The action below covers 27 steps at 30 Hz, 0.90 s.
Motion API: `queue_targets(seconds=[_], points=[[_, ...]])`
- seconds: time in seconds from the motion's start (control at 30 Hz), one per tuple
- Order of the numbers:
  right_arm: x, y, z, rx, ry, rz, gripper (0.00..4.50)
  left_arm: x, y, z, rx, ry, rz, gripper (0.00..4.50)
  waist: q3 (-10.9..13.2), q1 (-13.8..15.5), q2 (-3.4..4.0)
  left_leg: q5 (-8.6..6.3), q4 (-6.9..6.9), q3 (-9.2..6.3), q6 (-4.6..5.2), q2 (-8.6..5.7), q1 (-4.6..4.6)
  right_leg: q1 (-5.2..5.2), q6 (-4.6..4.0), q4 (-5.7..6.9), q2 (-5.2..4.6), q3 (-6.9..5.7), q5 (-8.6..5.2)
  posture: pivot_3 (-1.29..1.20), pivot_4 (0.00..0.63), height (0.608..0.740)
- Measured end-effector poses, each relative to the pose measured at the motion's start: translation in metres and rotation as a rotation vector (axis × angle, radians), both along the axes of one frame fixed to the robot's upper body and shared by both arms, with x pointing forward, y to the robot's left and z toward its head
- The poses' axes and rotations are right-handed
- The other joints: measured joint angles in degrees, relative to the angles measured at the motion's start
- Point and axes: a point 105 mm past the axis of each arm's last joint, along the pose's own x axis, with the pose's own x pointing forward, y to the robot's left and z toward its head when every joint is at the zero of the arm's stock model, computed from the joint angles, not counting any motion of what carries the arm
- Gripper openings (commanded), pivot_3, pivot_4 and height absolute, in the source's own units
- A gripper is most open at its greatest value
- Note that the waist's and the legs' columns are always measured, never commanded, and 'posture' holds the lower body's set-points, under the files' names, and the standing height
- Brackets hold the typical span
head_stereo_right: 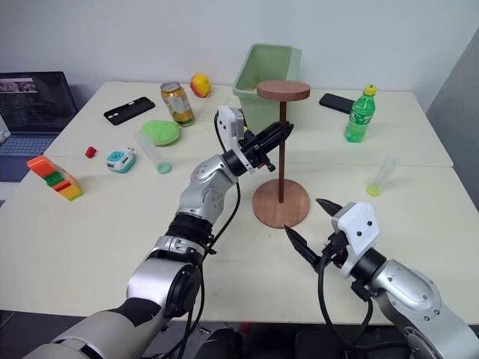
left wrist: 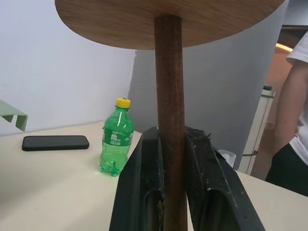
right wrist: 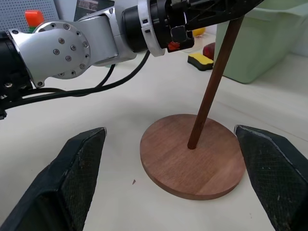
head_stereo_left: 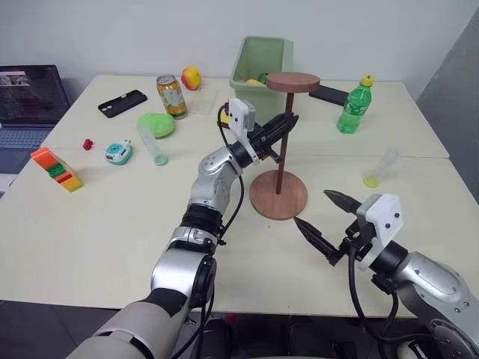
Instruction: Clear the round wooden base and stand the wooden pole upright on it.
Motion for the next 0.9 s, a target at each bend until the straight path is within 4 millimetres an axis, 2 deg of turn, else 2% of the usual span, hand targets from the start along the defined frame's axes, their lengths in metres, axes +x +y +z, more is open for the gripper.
queue_targets(seconds=[0.17,0.3,0.47,0.9], points=[[0.001,0.0,0.0,0.004,0.001,-0.006,4.5,-0.011,0.0,-0.003,0.025,-0.06,-0.036,0.26,-0.1,-0.1,0.02,0.0,-0.02,0.0,0.0,0.01,0.02,0.01,0.0,-0.02,0.0,0.0,0.0,0.0,0.15,0.74],[0.001,0.0,0.001,0.01,-0.001,-0.008,4.5,-0.017,0.008,-0.01,0.045,-0.081,-0.029,0.26,-0.5,-0.1,-0.03,0.0,-0.04,-0.03,0.0,0.03,0.19,0.17,0.0,-0.03,0.01,-0.01,0.0,0.0,0.15,0.74],[0.002,0.001,0.003,0.015,-0.012,-0.006,4.5,-0.017,0.012,-0.02,0.072,-0.059,-0.008,0.26,-0.7,-0.1,-0.18,-0.15,-0.19,-0.03,0.25,0.03,1.06,1.03,0.02,-0.18,0.01,0.03,-0.01,0.0,0.15,0.74],[0.01,-0.002,0.005,0.037,-0.011,-0.019,4.5,-0.021,0.011,-0.038,0.182,-0.061,-0.028,0.26,-2.2,-0.1,-0.35,-0.16,-0.23,-0.06,0.28,0.06,1.13,1.09,0.02,-0.2,0.06,0.06,-0.01,0.0,0.15,0.74]])
